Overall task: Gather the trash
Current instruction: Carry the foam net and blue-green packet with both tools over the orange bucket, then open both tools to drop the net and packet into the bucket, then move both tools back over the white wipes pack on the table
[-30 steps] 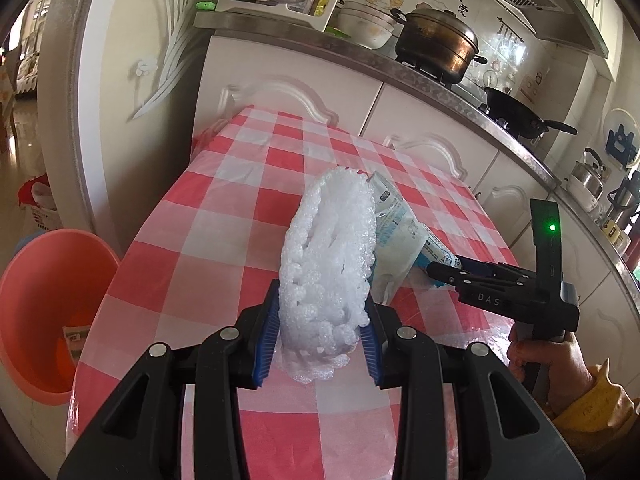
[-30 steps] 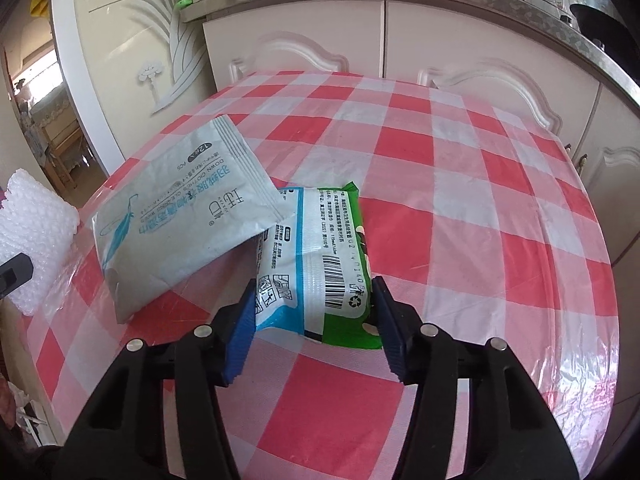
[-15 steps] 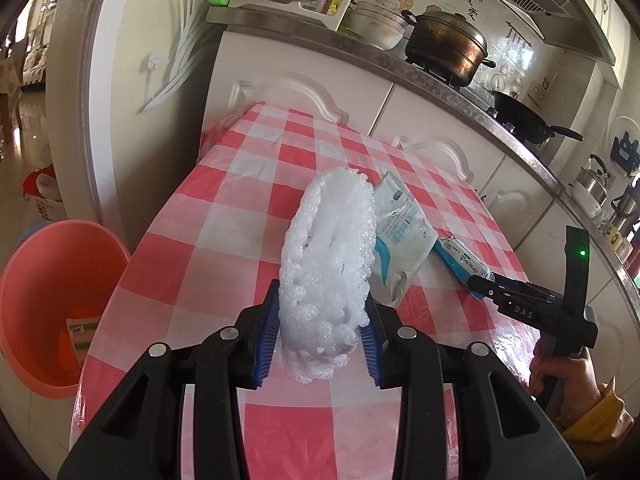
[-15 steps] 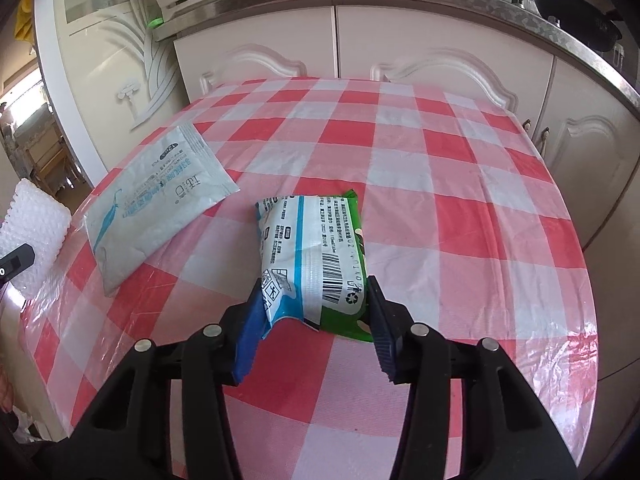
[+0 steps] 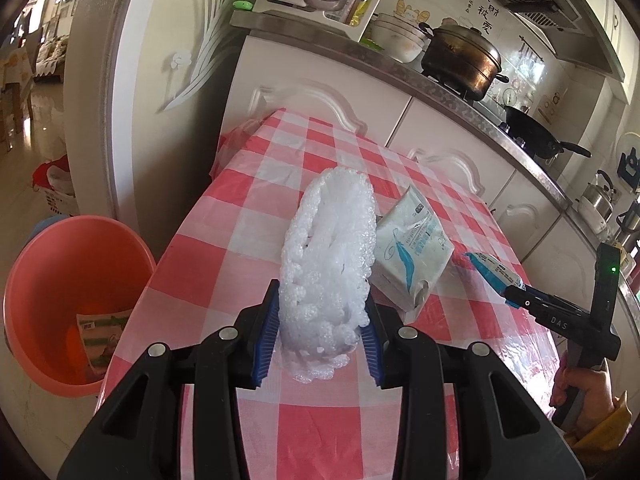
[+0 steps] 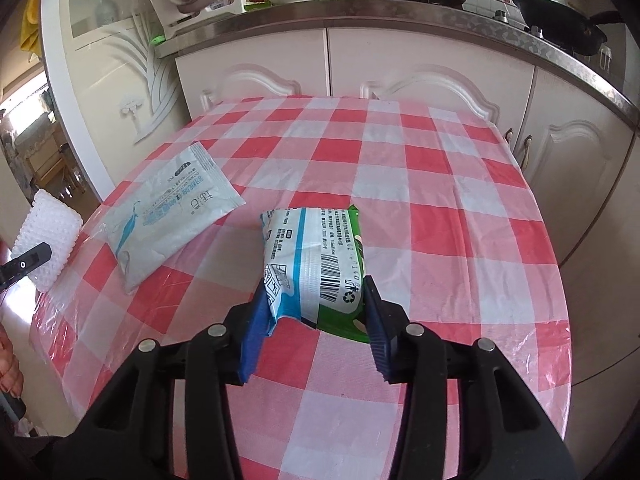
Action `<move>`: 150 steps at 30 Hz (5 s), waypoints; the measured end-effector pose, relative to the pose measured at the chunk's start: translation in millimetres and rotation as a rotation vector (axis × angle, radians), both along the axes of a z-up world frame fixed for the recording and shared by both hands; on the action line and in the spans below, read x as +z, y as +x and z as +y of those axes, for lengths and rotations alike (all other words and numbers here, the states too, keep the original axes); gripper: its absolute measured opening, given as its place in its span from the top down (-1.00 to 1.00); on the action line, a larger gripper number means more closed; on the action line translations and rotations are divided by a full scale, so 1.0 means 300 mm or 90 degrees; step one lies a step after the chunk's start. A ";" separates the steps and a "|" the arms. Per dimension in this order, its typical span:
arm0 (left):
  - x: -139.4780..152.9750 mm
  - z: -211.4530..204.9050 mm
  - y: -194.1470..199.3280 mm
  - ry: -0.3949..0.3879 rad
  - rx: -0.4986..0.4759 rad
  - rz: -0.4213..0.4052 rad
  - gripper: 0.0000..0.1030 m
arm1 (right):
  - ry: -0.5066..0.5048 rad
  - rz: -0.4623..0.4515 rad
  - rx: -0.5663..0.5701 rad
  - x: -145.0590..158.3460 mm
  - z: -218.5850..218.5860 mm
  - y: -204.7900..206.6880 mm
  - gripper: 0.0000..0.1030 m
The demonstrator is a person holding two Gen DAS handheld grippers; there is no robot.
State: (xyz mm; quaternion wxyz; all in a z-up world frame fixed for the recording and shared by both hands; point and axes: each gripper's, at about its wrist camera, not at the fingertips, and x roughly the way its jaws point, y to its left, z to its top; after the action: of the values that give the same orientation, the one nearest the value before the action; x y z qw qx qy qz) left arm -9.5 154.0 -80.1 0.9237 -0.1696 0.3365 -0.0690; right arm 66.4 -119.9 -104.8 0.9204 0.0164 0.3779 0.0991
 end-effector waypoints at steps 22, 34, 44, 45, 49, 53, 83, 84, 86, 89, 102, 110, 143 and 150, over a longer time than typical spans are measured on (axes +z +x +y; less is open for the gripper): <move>0.000 0.167 -0.053 -0.015 0.082 -0.015 0.25 | 0.008 -0.075 0.077 0.191 0.181 -0.054 0.12; -0.038 0.317 -0.094 -0.024 0.149 -0.009 0.24 | 0.039 -0.062 0.220 0.225 0.455 -0.043 0.12; -0.071 0.507 -0.142 -0.029 0.241 -0.002 0.25 | 0.042 -0.045 0.377 0.234 0.777 -0.045 0.12; -0.074 0.523 -0.147 -0.029 0.250 -0.001 0.25 | 0.040 -0.044 0.389 0.234 0.805 -0.046 0.12; -0.090 0.589 -0.168 -0.028 0.280 0.003 0.25 | 0.037 -0.038 0.439 0.229 0.913 -0.047 0.12; -0.110 0.633 -0.179 -0.031 0.301 0.010 0.25 | 0.032 -0.026 0.482 0.209 1.016 -0.043 0.12; -0.328 0.693 -0.048 0.039 0.321 0.150 -0.04 | -0.015 0.124 0.561 0.006 1.373 0.094 0.07; -0.335 0.694 -0.045 0.040 0.320 0.154 -0.10 | -0.013 0.123 0.560 0.005 1.375 0.098 0.05; -0.341 0.694 -0.038 0.038 0.316 0.153 -0.29 | -0.010 0.121 0.557 0.008 1.383 0.089 -0.04; -0.341 0.682 -0.031 0.044 0.307 0.151 -0.44 | -0.006 0.115 0.540 0.009 1.372 0.098 -0.32; -0.313 0.669 -0.028 0.058 0.315 0.160 -0.64 | 0.049 0.099 0.460 0.056 1.227 0.122 -0.64; -0.260 0.636 -0.025 0.069 0.303 0.139 -0.75 | 0.066 0.088 0.424 0.076 1.134 0.116 -0.72; -0.097 0.374 -0.002 0.115 0.205 0.109 -0.81 | 0.213 0.037 0.212 0.094 0.495 0.040 -0.92; -0.065 0.281 -0.023 0.080 0.144 0.039 -0.81 | 0.229 -0.002 0.140 0.096 0.322 -0.013 -0.93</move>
State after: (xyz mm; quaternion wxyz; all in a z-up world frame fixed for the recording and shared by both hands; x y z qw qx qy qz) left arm -16.5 238.4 -99.7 0.9236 -0.1502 0.3472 0.0625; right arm 62.5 -23.3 -76.1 0.8869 0.1386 0.3520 0.2651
